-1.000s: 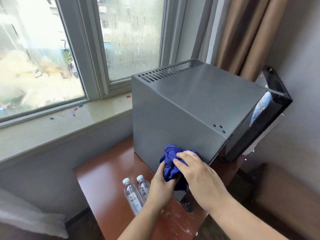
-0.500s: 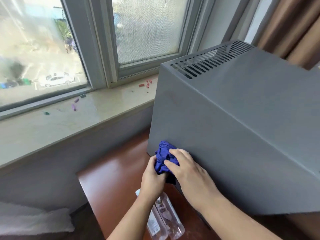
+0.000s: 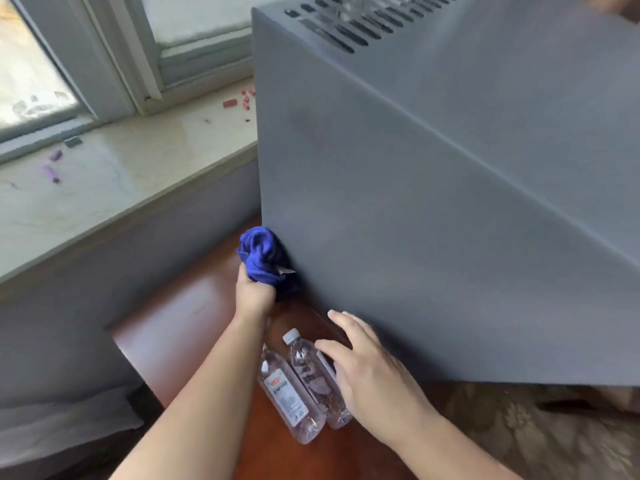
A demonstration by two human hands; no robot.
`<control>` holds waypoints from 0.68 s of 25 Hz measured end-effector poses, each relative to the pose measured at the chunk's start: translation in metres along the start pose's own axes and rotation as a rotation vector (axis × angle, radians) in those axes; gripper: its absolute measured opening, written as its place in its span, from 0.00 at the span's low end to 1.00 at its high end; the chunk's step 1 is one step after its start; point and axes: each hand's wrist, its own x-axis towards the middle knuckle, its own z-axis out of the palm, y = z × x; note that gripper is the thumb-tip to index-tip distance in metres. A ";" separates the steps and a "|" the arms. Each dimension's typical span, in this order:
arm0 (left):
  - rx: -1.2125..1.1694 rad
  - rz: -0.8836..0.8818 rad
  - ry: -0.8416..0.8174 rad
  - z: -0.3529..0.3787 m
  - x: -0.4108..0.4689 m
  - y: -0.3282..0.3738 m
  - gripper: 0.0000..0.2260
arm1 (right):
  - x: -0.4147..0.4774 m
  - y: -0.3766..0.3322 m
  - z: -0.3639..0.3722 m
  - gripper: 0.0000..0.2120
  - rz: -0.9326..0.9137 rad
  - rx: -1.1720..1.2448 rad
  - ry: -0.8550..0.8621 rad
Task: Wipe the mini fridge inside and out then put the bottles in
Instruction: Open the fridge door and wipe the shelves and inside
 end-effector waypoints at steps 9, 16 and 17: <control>-0.202 -0.146 -0.146 0.037 -0.099 -0.042 0.19 | -0.056 0.012 0.035 0.13 0.839 0.823 -0.009; -0.569 -0.200 -0.171 0.053 -0.151 -0.039 0.20 | -0.106 0.033 0.027 0.11 0.989 1.031 0.077; -0.527 -0.182 -0.147 0.058 -0.156 -0.043 0.18 | -0.111 0.036 0.026 0.11 1.002 1.061 0.100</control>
